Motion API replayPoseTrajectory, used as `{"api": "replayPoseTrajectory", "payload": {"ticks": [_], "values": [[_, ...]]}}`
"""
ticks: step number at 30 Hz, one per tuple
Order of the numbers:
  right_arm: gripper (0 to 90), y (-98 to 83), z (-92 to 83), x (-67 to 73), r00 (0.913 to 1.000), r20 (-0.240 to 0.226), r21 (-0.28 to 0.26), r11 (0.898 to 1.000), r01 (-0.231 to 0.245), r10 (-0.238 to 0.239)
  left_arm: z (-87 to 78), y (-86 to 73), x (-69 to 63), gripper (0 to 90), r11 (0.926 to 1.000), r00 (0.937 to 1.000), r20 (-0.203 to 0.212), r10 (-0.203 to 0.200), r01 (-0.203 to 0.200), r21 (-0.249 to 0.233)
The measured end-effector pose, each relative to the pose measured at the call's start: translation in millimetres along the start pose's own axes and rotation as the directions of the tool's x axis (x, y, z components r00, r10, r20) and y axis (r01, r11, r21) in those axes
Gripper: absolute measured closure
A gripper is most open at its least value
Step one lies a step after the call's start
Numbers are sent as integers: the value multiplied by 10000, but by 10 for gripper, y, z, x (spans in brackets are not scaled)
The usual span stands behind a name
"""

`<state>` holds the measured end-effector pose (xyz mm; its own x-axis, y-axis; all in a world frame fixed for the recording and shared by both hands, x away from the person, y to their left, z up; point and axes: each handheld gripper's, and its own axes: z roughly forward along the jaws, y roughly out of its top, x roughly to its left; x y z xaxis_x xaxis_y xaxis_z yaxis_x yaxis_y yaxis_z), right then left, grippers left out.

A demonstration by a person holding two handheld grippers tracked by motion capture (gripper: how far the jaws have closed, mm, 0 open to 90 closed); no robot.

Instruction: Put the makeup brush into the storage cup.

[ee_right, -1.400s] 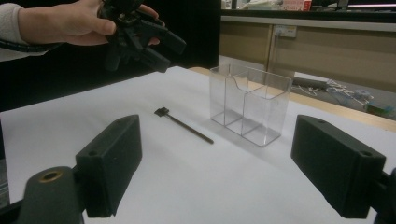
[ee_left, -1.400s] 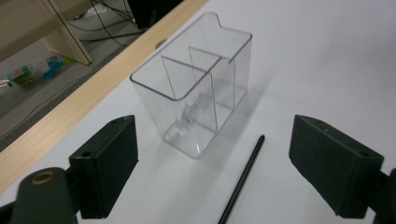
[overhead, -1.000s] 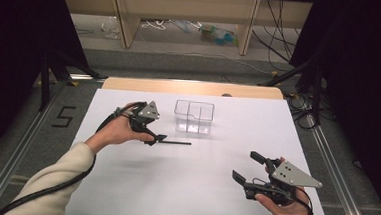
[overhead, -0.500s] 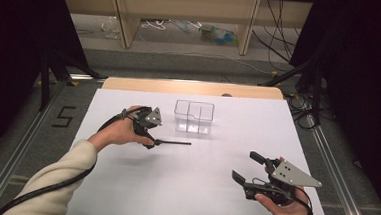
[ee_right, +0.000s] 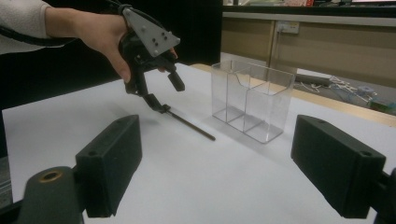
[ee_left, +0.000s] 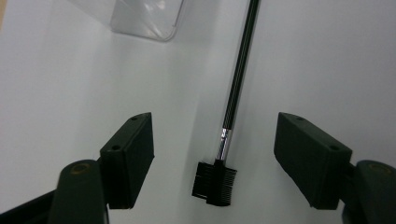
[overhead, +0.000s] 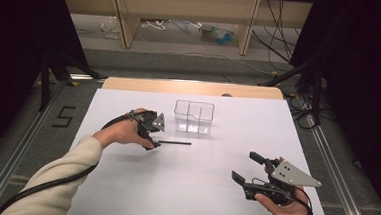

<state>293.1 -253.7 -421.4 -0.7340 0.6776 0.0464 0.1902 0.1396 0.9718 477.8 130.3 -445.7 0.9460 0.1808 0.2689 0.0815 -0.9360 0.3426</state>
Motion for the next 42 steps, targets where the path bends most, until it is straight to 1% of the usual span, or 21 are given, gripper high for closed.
{"api": "replayPoseTrajectory", "payload": {"ticks": [2,6,8,10,13,15,16,19,22,26,27,30,33,35,37,40,41,42], "values": [[175,0,-1,0,10000,1,4,10000,-4,4,23,0,4,303,9998,9999,-18,118,-118,162],[175,-2,1,-2,10000,4,-13,10000,-15,15,47,6,22,334,9993,9998,72,183,-185,332],[175,-1,1,-2,10000,-7,-14,10000,-4,4,60,19,32,354,9982,9993,124,340,-346,480],[175,-2,1,-3,10000,3,-5,10000,2,-2,76,46,31,375,9976,9991,142,411,-418,559],[175,-2,-1,-2,10000,-5,-2,10000,-12,12,81,75,34,385,9972,9988,145,477,-485,575],[175,-2,0,-2,10000,-8,-6,10000,-14,14,84,106,29,400,9974,9988,210,443,-454,562],[175,-2,0,-2,10000,-8,-6,10000,-14,14,89,125,34,400,9968,9981,184,594,-603,534],[175,-3,0,-2,10000,-19,6,10000,-2,2,110,172,17,416,9955,9973,304,676,-694,638],[175,-5,1,-3,10000,-61,10,10000,-20,20,129,213,20,423,9933,9955,286,908,-926,685],[175,-3,-4,-4,10000,-12,44,10000,-5,5,159,260,11,445,9909,9932,410,1087,-1116,756],[175,-3,-4,-4,10000,-25,38,10000,-2,2,165,264,1,453,9917,9939,470,1000,-1034,768],[175,-2,-6,-1,10000,-51,109,9999,-14,14,187,288,-8,459,9905,9927,530,1079,-1119,795],[175,-4,-4,-3,10000,-37,46,10000,4,-4,209,311,-21,474,9893,9911,630,1173,-1222,795],[175,-4,-3,-4,10000,-20,9,10000,-4,4,221,326,-26,491,9890,9902,765,1164,-1227,829],[175,-5,-2,-4,10000,-88,43,10000,-27,27,230,342,-23,513,9890,9902,778,1156,-1220,839],[175,-5,-1,-4,10000,-87,43,10000,-32,32,241,356,-28,543,9870,9879,930,1241,-1325,905],[175,-5,-1,-5,10000,-82,46,10000,-40,40,246,363,-25,549,9854,9863,924,1368,-1450,893],[175,-6,-1,-5,10000,-70,26,10000,-45,45,251,368,-29,555,9848,9856,945,1400,-1485,898]]}}
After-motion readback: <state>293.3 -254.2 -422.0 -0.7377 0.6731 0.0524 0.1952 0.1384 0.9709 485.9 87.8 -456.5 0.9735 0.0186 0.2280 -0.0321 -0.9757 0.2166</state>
